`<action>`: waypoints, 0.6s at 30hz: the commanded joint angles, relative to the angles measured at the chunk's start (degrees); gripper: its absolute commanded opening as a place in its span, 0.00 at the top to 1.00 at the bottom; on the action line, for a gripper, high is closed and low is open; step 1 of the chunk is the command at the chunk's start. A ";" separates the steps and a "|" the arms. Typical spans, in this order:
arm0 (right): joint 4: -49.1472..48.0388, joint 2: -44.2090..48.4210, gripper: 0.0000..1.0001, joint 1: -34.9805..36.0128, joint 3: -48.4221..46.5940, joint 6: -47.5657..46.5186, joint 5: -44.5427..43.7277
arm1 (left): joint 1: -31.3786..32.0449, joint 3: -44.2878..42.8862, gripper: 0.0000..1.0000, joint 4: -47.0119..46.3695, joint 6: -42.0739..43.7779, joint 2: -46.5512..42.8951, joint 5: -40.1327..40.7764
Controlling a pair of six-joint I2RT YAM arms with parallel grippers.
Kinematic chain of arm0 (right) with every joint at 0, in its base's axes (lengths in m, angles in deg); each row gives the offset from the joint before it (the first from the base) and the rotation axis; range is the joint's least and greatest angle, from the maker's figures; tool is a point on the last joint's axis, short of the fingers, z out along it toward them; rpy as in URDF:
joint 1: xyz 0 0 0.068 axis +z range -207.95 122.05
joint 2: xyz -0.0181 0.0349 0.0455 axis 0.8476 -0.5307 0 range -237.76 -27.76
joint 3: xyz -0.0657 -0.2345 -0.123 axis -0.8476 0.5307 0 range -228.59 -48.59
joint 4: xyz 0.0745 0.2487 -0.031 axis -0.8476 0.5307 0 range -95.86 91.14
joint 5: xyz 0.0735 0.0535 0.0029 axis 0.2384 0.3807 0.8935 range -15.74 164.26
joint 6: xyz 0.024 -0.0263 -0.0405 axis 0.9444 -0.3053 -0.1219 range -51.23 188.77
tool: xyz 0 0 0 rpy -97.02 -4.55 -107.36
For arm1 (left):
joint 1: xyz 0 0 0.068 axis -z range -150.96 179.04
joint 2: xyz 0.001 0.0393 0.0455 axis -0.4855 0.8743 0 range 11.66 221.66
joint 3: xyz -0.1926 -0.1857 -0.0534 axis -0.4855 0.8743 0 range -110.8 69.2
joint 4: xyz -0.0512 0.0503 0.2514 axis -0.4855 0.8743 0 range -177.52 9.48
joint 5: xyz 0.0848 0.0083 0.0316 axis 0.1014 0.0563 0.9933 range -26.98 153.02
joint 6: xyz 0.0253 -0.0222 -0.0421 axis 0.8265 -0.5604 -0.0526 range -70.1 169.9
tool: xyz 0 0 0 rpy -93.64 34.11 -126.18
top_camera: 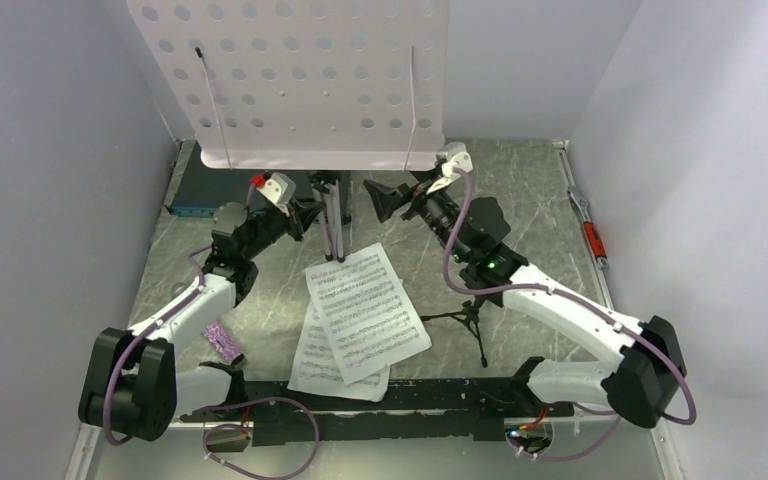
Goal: Set up the instrument practice props
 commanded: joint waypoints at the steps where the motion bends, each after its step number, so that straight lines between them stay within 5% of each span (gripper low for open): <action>1: 7.02 5.32 0.01 0.31 -0.35 -5.47 -5.19 | 0.31 -2.27 0.97 0.54 0.44 -1.84 -1.22; 10: 26.67 9.83 0.01 0.25 -7.42 -3.53 0.89 | 0.42 -2.26 0.97 1.12 0.51 -2.50 -0.97; 18: 27.70 5.26 0.05 2.78 -10.68 1.27 7.03 | 0.59 -2.06 0.97 2.50 0.88 -3.62 -0.54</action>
